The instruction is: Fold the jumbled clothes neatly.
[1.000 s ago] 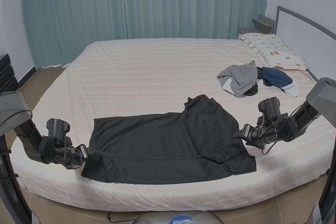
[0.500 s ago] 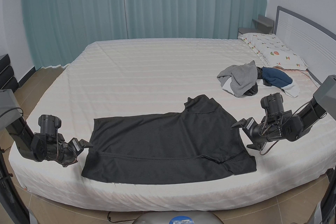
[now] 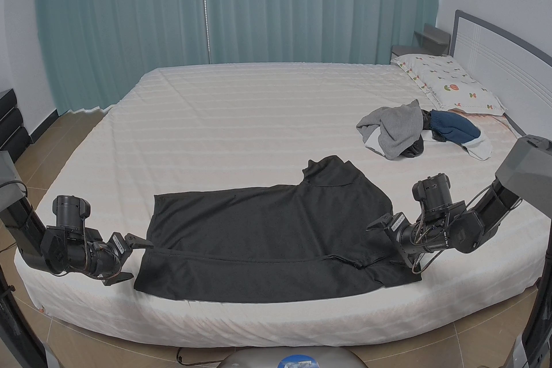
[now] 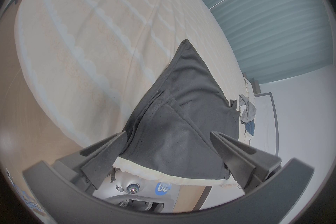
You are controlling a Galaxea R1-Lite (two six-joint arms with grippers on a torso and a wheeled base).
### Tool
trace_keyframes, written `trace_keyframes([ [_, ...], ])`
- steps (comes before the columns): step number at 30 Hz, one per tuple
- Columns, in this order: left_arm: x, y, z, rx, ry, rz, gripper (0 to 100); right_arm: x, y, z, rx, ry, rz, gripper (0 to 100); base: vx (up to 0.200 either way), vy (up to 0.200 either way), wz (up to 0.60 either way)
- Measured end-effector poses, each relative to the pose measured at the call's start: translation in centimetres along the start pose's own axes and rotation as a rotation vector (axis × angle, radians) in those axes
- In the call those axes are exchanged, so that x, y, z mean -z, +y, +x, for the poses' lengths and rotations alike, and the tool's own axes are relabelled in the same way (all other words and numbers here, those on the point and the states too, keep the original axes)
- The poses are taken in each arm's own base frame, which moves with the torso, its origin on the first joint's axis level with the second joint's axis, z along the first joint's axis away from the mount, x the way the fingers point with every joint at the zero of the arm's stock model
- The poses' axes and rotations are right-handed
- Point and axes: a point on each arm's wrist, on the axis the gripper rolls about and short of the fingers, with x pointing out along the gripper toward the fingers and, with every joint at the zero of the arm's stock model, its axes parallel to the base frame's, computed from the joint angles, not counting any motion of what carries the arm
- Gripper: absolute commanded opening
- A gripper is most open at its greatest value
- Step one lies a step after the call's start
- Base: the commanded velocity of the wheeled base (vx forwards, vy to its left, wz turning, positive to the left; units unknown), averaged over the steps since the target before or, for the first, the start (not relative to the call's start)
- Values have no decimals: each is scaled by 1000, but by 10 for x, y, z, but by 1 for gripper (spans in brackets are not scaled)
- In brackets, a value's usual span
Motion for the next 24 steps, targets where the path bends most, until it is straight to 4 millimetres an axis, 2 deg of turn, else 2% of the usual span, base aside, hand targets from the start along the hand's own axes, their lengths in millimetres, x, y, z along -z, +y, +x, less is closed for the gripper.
trace_keyframes([
  [17, 4, 6, 2, -4, 5, -2, 100, 1, -2, 21, -30, -23, 43, 100, 0, 0, 0],
  [18, 5, 6, 2, -4, 5, -2, 100, 1, -2, 22, -27, -27, 44, 0, 0, 0, 0],
  [24, 5, 6, 3, -4, 6, -2, 100, 1, -5, 24, -10, -50, 45, 0, 0, 0, 0],
])
